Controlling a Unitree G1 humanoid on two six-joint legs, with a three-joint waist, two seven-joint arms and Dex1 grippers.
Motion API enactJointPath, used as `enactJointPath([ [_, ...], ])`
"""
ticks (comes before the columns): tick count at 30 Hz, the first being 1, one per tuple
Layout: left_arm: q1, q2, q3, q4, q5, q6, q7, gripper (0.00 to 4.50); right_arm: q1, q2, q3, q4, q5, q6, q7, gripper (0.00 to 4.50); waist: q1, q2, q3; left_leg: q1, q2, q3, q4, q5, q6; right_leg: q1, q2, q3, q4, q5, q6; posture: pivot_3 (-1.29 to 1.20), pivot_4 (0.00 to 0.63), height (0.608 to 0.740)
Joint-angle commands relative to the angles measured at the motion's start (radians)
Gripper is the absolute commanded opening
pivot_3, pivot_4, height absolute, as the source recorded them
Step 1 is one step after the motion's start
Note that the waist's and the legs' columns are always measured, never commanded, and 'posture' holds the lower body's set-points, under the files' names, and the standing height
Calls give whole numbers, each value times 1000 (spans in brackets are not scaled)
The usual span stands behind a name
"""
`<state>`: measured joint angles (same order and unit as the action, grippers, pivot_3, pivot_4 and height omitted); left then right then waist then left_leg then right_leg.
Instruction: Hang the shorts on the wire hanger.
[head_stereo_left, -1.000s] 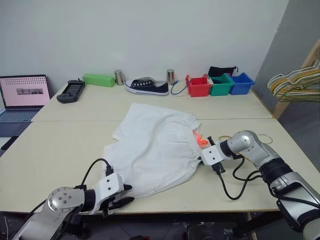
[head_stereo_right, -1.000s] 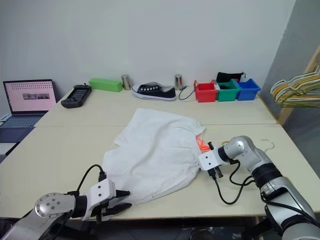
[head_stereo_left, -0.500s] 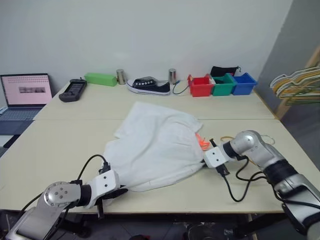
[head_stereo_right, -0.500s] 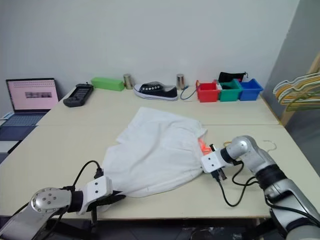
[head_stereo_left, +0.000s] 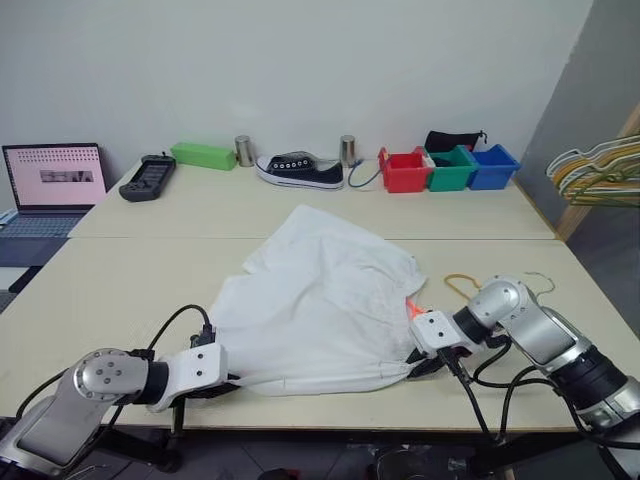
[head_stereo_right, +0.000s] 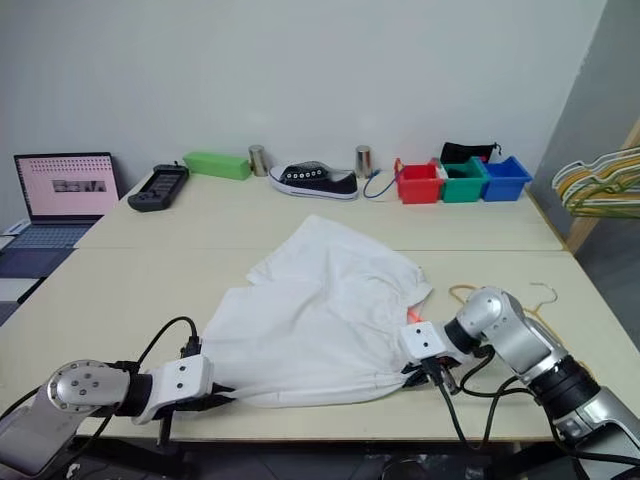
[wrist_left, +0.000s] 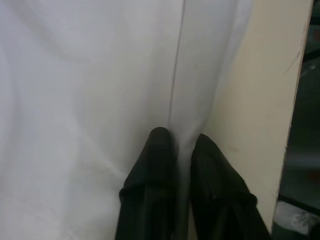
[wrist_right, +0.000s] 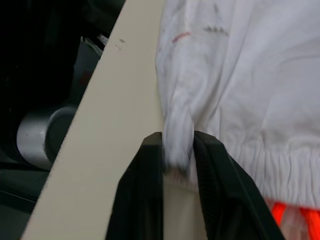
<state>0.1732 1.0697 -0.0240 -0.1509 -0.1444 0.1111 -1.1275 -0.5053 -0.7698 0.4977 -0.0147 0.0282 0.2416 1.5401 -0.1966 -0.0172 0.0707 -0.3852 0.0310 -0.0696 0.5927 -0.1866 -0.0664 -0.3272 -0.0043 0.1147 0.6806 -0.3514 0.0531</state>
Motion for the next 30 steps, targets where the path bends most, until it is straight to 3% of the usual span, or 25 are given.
enactJointPath([
  [1, -4, 32, 52, -23, -17, 24, -22, 1263, -36, -20, -39, -62, 44, 39, 39, 1753, 0, 0, 0, 0, 0, 0, 0, 0, 0, 0, 0, 0, 0, 0, 0, -114, 0, 740],
  [8, -43, 95, 144, -222, -156, 184, -105, 2771, -46, -112, -166, -281, 238, 294, 28, 3534, 3, 0, 1, -14, 0, -2, 1, 0, 0, -11, 0, -4, 1, 5, 8, -126, 0, 740],
  [12, -124, 101, 169, -343, -306, 331, -127, 3588, -51, -135, -263, -223, 254, 396, -93, 4444, 3, -1, 2, -15, -1, -4, 1, 0, 0, -11, 0, -7, 0, 4, 8, -152, 5, 740],
  [13, -144, 94, 168, -360, -331, 359, -123, 3844, -47, -137, -278, -207, 248, 406, -120, 4500, 3, -1, 2, -15, -1, -4, 1, 0, 0, -11, 0, -8, 0, 4, 8, -161, 6, 740],
  [16, -342, -76, 71, -373, -376, 435, 16, 4457, -30, -132, -352, -41, 162, 411, -309, 4500, 1, 0, 3, -14, -1, -5, 1, 0, 0, -10, 0, -9, 0, 4, 7, -188, 12, 740],
  [19, -472, -243, -7, -355, -347, 469, 142, 4457, -35, -148, -387, 108, 101, 407, -434, 4500, 3, 1, 4, -15, -2, -5, 8, 0, 0, -6, -1, -12, 1, 5, 9, -214, 15, 740],
  [22, -548, -347, -106, -321, -290, 465, 192, 4457, -35, -176, -398, 258, 44, 364, -513, 4500, -5, 1, 4, -17, -2, -3, 13, 0, 0, -4, 0, -9, 1, 6, 11, -220, 17, 740],
  [30, -626, -484, -260, -200, -181, 365, 191, 4457, -73, -210, -392, 515, 7, 332, -518, 4500, -54, 4, 2, -22, -2, -2, 14, 0, 0, -5, 0, -8, 1, 7, 11, -224, 9, 740],
])
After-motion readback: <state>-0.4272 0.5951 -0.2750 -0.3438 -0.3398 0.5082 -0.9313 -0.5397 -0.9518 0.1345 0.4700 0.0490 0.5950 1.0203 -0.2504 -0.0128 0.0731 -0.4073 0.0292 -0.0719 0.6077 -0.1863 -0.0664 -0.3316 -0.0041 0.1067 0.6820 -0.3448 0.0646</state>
